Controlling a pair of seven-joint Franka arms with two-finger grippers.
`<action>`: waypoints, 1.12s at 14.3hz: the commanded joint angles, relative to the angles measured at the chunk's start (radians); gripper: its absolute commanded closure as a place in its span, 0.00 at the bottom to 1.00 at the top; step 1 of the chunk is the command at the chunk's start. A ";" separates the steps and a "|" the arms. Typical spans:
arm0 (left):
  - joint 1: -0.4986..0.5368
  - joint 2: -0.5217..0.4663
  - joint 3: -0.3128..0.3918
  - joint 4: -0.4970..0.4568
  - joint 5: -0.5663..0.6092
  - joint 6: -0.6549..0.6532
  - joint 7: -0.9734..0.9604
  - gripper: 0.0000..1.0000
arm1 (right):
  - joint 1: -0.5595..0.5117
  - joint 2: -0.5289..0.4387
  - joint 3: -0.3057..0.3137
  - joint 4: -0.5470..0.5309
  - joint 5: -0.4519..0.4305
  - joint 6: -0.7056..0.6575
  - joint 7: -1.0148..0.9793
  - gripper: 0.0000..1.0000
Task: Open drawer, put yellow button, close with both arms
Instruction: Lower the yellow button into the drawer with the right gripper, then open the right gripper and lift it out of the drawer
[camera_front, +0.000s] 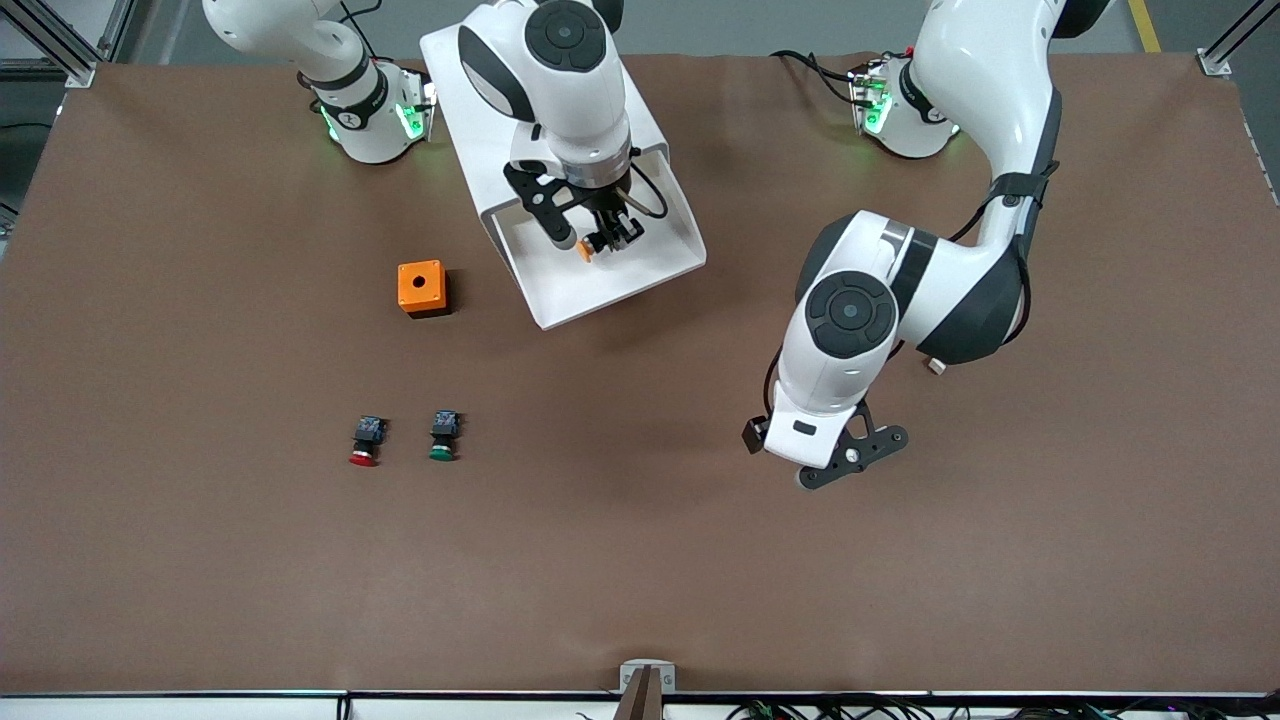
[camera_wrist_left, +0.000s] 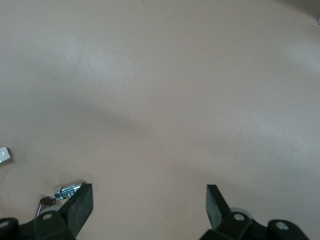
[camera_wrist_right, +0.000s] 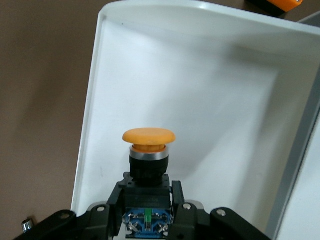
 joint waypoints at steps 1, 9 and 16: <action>0.004 -0.037 -0.009 -0.037 0.016 -0.002 0.015 0.01 | 0.014 0.016 -0.012 0.028 -0.014 -0.007 0.038 1.00; 0.004 -0.037 -0.009 -0.037 0.016 -0.002 0.015 0.01 | 0.025 0.042 -0.012 0.028 -0.013 0.032 0.082 1.00; 0.004 -0.037 -0.009 -0.037 0.016 -0.002 0.015 0.01 | 0.028 0.051 -0.012 0.028 -0.011 0.032 0.098 0.96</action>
